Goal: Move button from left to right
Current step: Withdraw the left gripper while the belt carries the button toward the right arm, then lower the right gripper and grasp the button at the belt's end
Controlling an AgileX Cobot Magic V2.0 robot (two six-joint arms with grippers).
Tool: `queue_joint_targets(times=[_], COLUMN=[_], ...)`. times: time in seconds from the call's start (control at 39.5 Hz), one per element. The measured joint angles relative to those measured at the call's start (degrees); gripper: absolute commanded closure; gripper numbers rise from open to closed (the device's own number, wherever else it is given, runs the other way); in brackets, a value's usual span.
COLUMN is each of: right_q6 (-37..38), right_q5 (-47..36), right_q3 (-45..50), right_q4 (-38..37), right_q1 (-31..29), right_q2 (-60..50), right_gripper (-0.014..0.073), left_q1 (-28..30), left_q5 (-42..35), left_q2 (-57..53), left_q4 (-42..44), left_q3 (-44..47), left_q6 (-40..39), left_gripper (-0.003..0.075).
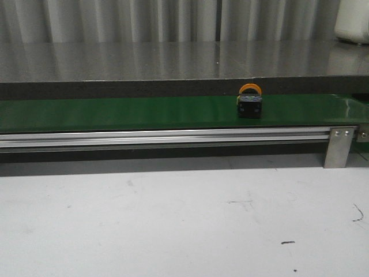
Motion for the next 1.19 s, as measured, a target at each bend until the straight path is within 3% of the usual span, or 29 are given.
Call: queue_joint_targets(times=[0.25,0.48,0.96,1.06,1.19], right_q6=[0.4,0.4,0.4,0.4,0.5], right_q5=[3.7,5.4,5.9,5.9,5.9], right_q3=[-13.8,-24.0,-34.9,-35.7,-35.9], right_q4=[0.3,4.9,6.5,6.5,6.6], right_q1=[0.0,0.0,0.3,0.3,0.3], right_q2=[19.3,33.8,53.3,54.8,55.8], right_gripper=[-0.006,-0.006,-0.0059,-0.0005,0.0164], left_q1=[0.0,0.0,0.0,0.0,0.0], left_q5=[0.0,0.0,0.0,0.0,0.0], left_q2=[0.0,0.0,0.0,0.0,0.0], left_q4=[0.0,0.0,0.0,0.0,0.0], left_q3=[0.0,0.0,0.0,0.0,0.0], left_q6=[0.0,0.0,0.0,0.0,0.0], left_gripper=[0.0741,0.0741,0.0741,0.0741,0.0741])
